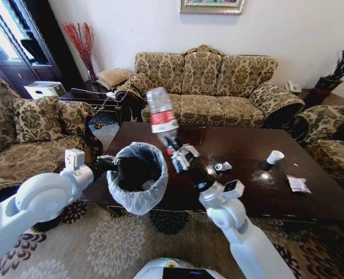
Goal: Move to the front of the table and place the trash on the table into the trash bin.
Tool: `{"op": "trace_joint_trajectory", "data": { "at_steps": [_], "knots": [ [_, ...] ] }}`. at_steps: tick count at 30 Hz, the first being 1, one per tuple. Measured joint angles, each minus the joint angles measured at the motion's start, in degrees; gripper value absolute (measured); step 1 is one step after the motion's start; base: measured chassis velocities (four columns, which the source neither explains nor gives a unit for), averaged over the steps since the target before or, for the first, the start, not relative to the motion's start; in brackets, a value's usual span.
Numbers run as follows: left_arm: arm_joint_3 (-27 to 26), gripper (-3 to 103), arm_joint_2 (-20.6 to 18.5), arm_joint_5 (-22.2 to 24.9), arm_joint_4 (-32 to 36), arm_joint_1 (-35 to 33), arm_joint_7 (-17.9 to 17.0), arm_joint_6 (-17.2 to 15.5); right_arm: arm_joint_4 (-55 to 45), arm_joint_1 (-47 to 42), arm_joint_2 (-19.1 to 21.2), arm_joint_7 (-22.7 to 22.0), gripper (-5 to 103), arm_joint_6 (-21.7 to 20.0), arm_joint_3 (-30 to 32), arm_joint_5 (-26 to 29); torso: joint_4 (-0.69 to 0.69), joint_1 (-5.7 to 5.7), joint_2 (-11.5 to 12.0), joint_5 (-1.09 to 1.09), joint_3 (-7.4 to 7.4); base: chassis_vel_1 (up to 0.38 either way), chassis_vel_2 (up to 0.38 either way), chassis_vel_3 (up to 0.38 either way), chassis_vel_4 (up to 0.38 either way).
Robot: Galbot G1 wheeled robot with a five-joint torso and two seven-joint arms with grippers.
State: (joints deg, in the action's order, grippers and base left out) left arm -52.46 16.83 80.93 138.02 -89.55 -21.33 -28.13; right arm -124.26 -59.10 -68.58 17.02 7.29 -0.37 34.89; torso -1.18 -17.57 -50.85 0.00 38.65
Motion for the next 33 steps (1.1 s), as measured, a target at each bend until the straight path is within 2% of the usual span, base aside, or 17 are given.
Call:
{"op": "trace_joint_trajectory", "data": {
  "at_steps": [5,6,7,11,13,14,17,20,21,22,25,26,27,28,30,31,33],
  "knots": [
    [0.35,3,0.07,0.03,1.21,-0.16,0.15,-0.27,1.62,0.61,-0.61,0.03,17,-1.87,-3.79,-1.03,0.00,0.00,0.00,0.00,0.00,0.000,0.000,0.000,0.000],
    [0.36,3,-0.21,0.03,1.21,-0.17,0.22,-0.29,1.83,0.54,-0.69,0.34,21,-2.21,-4.37,-1.49,0.00,0.00,0.00,0.00,0.00,0.000,0.000,0.000,0.000],
    [0.36,3,-0.21,0.03,1.21,-0.17,0.22,-0.29,1.83,0.54,-0.69,0.34,21,-2.21,-4.37,-1.49,0.00,0.00,0.00,0.00,0.00,0.000,0.000,0.000,0.000],
    [0.18,3,-0.82,0.41,1.01,0.05,0.27,-0.29,1.95,0.00,-0.73,0.71,43,-2.55,-4.48,-2.08,0.01,0.00,0.00,0.00,0.00,0.000,0.000,0.000,0.000],
    [0.17,3,-0.82,0.43,0.98,0.05,0.28,-0.29,1.88,-0.13,-0.66,0.71,43,-2.56,-4.34,-2.09,0.01,0.00,0.00,0.00,0.00,0.000,0.000,0.000,0.000],
    [0.17,3,-0.61,0.44,0.87,0.04,0.29,-0.29,1.76,-0.44,-0.38,0.73,54,-2.56,-3.96,-2.18,0.01,0.00,0.00,0.00,0.00,0.000,0.000,0.000,0.000],
    [0.21,3,-0.29,0.39,0.72,-0.02,0.32,-0.29,1.76,-0.86,0.04,0.90,60,-2.55,-3.44,-2.78,0.01,0.00,0.00,0.00,-0.01,0.000,0.000,0.000,0.000],
    [0.25,3,-0.06,0.28,0.45,-0.06,0.42,-0.28,1.61,-1.85,0.62,1.21,76,-2.39,-2.44,-3.96,0.01,0.00,0.00,0.00,0.00,0.000,0.000,0.000,0.000],
    [0.25,3,-0.06,0.28,0.45,-0.06,0.42,-0.28,1.61,-1.85,0.62,1.21,76,-2.39,-2.44,-3.96,0.01,0.00,0.00,0.00,0.00,0.000,0.000,0.000,0.000],
    [0.23,3,-0.05,0.26,0.24,-0.02,0.43,-0.26,1.10,-2.28,0.76,1.30,81,-2.31,-1.94,-3.97,0.01,0.00,0.00,0.00,0.00,0.000,0.000,0.000,0.000],
    [0.18,3,-0.03,0.22,-0.02,0.01,0.45,-0.22,0.53,-2.86,0.92,1.61,81,-1.96,-1.08,-3.99,0.01,0.00,0.00,0.00,0.00,0.000,0.000,0.000,0.000],
    [0.15,3,0.05,0.17,-0.16,0.00,0.44,-0.20,-0.08,-3.46,0.96,1.87,91,-1.49,-0.19,-3.99,0.01,0.00,0.00,0.01,0.00,0.000,0.000,0.000,0.000],
    [0.14,3,0.15,0.14,-0.24,-0.01,0.44,-0.20,-0.52,-3.85,0.93,1.89,97,-1.12,0.41,-3.84,0.01,0.00,0.00,0.01,0.00,0.000,0.000,0.000,0.000],
    [0.14,3,0.23,0.13,-0.25,-0.02,0.44,-0.20,-0.76,-4.08,0.89,1.84,97,-0.90,0.73,-3.69,0.00,0.00,0.00,0.01,0.00,0.000,0.000,0.000,0.000],
    [0.13,3,0.52,0.04,-0.35,-0.05,0.44,-0.20,-1.65,-5.05,0.48,0.98,100,-0.27,1.95,-2.95,0.00,0.00,0.00,0.00,-0.01,0.000,0.000,0.000,0.000],
    [0.08,3,0.97,-0.25,-0.44,-0.17,0.43,-0.19,-2.20,-6.12,-0.15,-1.04,100,0.14,3.57,-2.51,0.01,0.00,0.00,0.01,-0.01,0.000,0.000,0.000,0.000],
    [0.02,3,1.56,-0.65,-0.56,-0.40,0.42,-0.19,-1.60,-7.82,-1.03,-8.72,100,0.11,6.42,-4.21,0.01,0.00,0.00,0.00,-0.01,0.000,0.000,0.000,0.000]
  ]
}}
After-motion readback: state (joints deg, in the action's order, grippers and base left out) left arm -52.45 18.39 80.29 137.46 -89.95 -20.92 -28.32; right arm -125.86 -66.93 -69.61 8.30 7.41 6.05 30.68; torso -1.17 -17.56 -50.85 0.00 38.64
